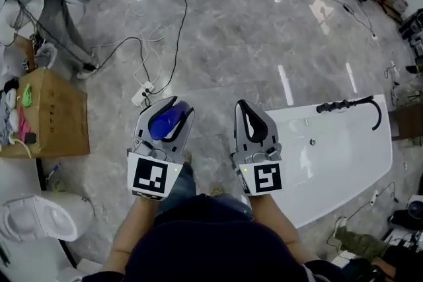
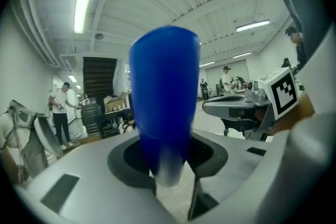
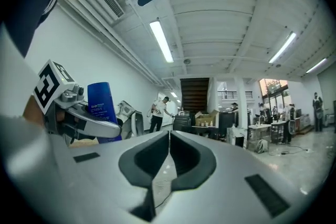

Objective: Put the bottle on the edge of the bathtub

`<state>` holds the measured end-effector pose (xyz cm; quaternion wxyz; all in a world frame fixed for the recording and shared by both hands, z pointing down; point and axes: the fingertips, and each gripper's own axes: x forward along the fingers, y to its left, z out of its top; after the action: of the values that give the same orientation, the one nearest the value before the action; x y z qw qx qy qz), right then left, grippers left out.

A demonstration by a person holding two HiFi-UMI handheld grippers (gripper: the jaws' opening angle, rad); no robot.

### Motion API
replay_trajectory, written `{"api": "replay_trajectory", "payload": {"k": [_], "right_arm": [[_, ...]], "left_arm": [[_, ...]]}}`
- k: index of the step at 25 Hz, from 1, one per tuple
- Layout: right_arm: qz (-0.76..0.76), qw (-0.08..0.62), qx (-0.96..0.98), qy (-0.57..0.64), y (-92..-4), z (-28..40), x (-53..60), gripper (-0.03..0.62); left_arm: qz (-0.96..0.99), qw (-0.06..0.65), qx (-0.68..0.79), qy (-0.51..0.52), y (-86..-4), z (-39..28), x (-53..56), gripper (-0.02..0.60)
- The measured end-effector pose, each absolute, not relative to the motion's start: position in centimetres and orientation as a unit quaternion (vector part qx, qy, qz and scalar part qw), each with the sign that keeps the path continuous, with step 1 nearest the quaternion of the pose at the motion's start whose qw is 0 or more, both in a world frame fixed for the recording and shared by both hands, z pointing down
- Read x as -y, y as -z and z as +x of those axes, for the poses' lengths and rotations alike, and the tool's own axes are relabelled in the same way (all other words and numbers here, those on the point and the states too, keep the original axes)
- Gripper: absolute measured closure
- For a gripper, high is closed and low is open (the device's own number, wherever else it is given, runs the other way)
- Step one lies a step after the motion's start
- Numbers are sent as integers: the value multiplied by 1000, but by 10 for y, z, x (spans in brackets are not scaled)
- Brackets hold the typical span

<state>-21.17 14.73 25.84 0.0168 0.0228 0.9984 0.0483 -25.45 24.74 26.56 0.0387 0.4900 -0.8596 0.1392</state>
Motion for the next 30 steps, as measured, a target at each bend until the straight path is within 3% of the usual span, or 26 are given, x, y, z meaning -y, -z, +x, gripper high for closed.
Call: {"api": "replay_trajectory", "payload": {"k": [10,19,30], "right_arm": [[-197,-3,-979,-41,-275,-222,-73,565],[-339,-44,-939,-28,-307,-144,-23,566],[-417,-44,-907,-15,-344,-105,32,566]], "left_arm": [[676,7,721,-150,-280,-302,-144,416],[776,22,609,-161,-321,-251,-70,417],[843,26,494,-211,-366,-197,11,417]]}}
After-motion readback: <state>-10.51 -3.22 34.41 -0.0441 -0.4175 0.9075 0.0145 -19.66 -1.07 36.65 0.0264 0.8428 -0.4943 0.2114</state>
